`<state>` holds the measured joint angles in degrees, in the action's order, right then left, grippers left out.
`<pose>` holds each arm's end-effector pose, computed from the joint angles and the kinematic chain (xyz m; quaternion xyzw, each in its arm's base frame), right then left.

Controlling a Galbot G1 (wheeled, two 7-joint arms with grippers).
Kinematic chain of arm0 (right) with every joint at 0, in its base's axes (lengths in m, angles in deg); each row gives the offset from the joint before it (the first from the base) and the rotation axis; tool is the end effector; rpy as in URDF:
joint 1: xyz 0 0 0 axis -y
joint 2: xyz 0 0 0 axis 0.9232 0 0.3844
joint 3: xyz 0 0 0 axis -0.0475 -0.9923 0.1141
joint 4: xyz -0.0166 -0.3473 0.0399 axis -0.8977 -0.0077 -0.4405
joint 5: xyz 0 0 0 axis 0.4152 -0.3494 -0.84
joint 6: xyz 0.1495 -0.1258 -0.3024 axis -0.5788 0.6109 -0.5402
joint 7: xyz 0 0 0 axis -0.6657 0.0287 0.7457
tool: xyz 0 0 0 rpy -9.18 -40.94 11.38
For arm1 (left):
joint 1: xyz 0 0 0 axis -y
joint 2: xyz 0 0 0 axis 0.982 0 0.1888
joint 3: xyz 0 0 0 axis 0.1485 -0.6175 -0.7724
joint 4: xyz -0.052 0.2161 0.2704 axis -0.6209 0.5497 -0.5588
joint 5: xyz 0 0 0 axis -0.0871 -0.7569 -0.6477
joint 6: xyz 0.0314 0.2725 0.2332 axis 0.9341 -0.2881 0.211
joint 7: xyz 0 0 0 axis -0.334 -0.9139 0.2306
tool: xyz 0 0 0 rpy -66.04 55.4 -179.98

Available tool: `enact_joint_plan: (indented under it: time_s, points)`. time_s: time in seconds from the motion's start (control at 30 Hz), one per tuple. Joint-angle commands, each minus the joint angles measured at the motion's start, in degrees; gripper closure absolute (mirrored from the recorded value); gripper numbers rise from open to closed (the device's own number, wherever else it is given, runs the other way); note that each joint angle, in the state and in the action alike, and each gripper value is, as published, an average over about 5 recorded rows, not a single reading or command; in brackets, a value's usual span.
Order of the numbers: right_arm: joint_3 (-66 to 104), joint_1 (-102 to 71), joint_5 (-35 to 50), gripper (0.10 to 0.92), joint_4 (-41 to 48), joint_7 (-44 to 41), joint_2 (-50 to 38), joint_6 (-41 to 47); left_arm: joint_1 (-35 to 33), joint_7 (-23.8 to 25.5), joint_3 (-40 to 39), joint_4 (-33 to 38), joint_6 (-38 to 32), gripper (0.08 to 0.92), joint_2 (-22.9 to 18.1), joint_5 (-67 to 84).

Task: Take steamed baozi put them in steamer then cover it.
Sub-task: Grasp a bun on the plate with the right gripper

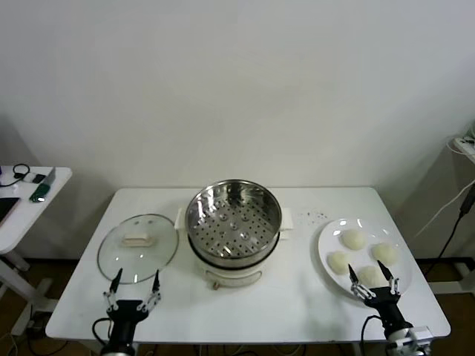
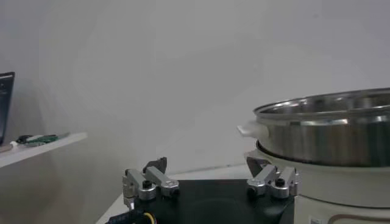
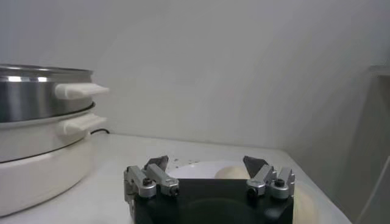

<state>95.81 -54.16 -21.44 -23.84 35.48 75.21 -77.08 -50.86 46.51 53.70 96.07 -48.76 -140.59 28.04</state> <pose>0.1708 -0.1596 -0.3895 0.0408 -0.9963 0.0357 0.0660 0.1183 0.0508 -0.3682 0.0255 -0.9963 -0.0777 0.0255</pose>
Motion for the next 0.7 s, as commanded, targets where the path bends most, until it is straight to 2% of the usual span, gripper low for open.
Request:
enact_joint_plan:
  time_s: [0.03, 0.23, 0.43, 0.57, 0.7]
  points:
    - [0.2, 0.4, 0.3, 0.203, -0.3, -0.5, -0.2, 0.5, -0.1, -0.1, 0.0, -0.1, -0.3, 0.177, 0.1, 0.0]
    - [2.1, 5.6, -5.1, 0.203, -0.6, -4.4, -6.8, 5.5, 0.0, -0.2, -0.3, -0.3, -0.3, 0.177, 0.3, -0.8]
    - [-0.3, 12.5, -10.4, 0.203, 2.7, -16.6, -24.4, 17.1, 0.1, -1.1, -1.0, -0.4, -0.3, 0.177, 1.1, -1.7]
    - [-4.1, 17.6, -11.6, 0.203, 6.9, -25.7, -35.4, 20.0, -0.6, -1.8, -1.3, 0.5, 1.0, 0.177, 2.0, -2.0]
    - [-7.4, 22.6, -14.8, 0.203, 10.9, -35.2, -42.1, 20.2, -1.6, -2.0, -1.3, 1.1, 1.3, 0.177, 3.3, -2.1]
